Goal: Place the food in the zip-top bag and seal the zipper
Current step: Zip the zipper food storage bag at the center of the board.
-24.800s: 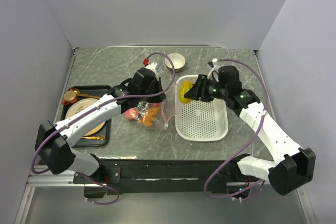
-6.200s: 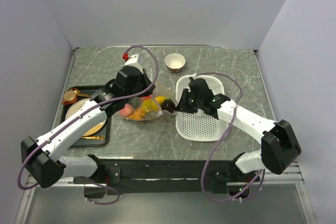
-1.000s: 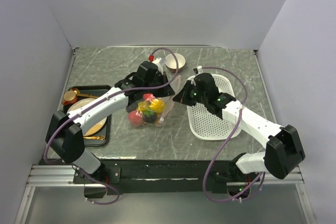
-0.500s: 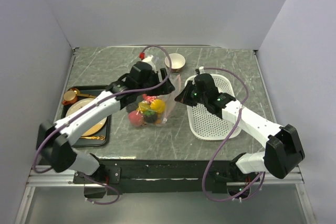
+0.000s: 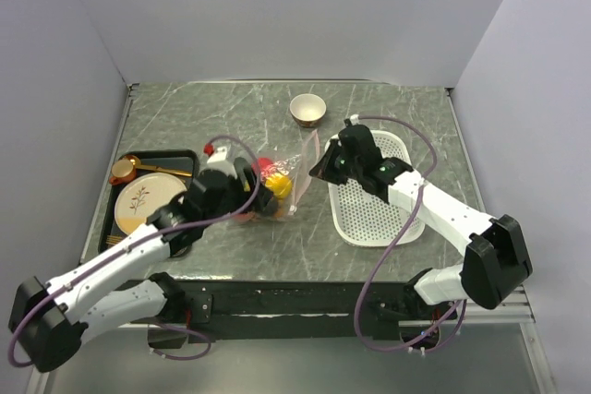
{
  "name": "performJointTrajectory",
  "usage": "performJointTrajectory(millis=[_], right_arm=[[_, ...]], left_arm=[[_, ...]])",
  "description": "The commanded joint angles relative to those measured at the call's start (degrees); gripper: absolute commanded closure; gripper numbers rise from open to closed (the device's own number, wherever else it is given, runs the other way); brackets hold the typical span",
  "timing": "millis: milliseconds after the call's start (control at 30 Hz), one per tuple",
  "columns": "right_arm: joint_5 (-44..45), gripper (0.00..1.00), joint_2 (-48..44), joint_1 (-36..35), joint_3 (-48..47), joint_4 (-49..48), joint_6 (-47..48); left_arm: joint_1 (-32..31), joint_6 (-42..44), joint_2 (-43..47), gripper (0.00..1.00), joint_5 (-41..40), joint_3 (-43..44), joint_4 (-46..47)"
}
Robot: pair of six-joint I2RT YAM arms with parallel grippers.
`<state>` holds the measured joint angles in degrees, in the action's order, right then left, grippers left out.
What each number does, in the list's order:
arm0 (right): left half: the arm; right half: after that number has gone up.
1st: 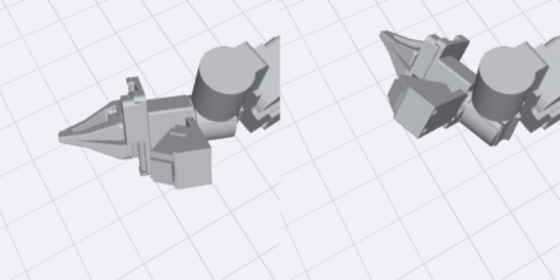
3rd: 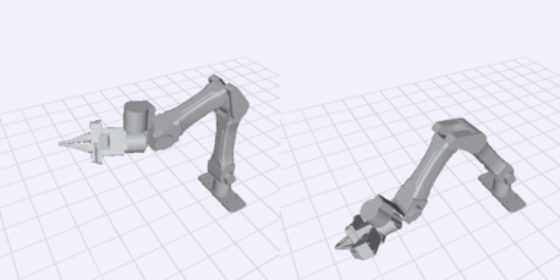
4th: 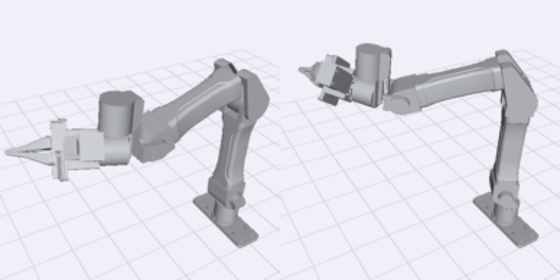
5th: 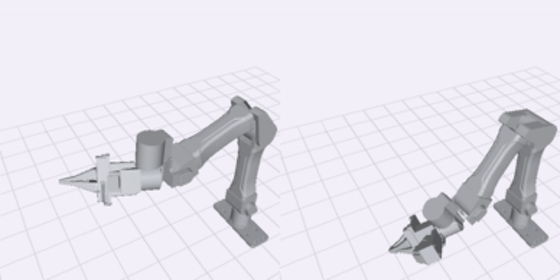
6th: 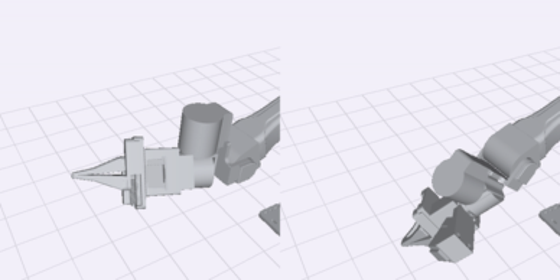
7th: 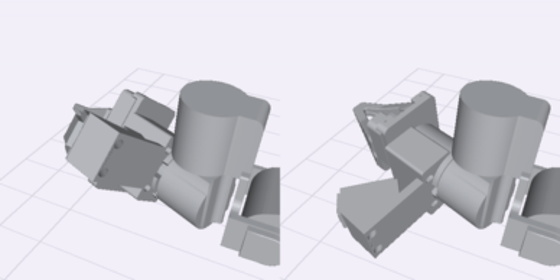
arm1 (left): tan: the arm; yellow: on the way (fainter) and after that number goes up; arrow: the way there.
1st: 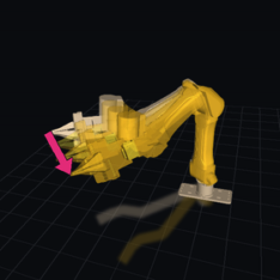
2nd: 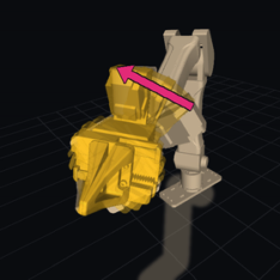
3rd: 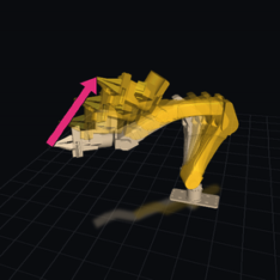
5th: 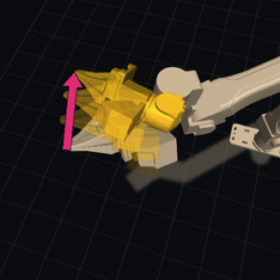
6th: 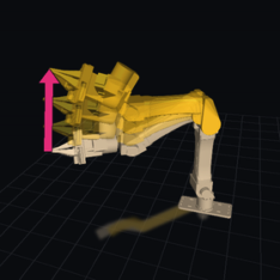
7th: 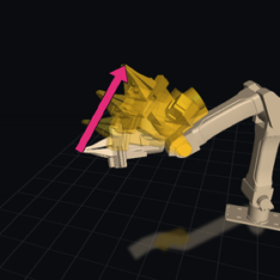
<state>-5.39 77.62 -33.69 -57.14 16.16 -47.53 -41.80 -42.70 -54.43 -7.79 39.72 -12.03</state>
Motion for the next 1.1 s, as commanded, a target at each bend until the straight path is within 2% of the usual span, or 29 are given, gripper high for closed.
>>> performJointTrajectory(millis=[0,200,367,500,567,633,700,733,833,1067], right_arm=[[1.17,1.0,2.09,0.64,-5.87,2.73,-0.9],[-0.41,1.0,2.27,1.44,-5.7,1.07,-1.34],[-1.91,1.0,1.83,2.4,-4.03,-1.56,-1.34],[-3.49,1.0,1.39,2.67,-2.97,-3.15,-1.34],[-3.4,1.0,0.6,2.67,-1.92,-4.12,-1.51],[-3.31,1.0,-0.1,2.84,-0.7,-4.47,-1.52],[-3.23,1.0,-0.72,2.93,0.19,-5.0,-1.6],[-3.31,1.0,-1.16,3.02,1.15,-5.44,-1.69],[-4.37,1.0,-1.86,2.93,2.56,-6.84,-1.6],[-3.23,1.0,-4.15,3.02,4.85,-7.64,-1.78]], left_arm=[[-3.46,-0.28,6.26,0.23,-3.8,-6.75,10.53],[-10.31,2.18,7.94,0.25,-8.28,-13.88,20.28],[-14.96,4.99,5.75,0.25,-12.32,-18.89,28.54],[-15.42,2.37,3.2,0.25,-13.21,-19.43,28.83],[-15.42,-4.12,1.27,0.27,-14.26,-17.24,25.32],[-15.42,-12.62,-0.31,0.28,-14.8,-12.84,17.85],[-15.42,-17.05,-0.67,0.28,-11.47,-10.91,16.43],[-15.42,-21.42,-0.59,0.27,-10.33,-10.98,16.86],[-15.42,-27.5,0.03,0.24,-5.84,-12.21,21.24],[-15.24,-37.97,-0.94,0.21,-4.16,-15.99,25.65]])
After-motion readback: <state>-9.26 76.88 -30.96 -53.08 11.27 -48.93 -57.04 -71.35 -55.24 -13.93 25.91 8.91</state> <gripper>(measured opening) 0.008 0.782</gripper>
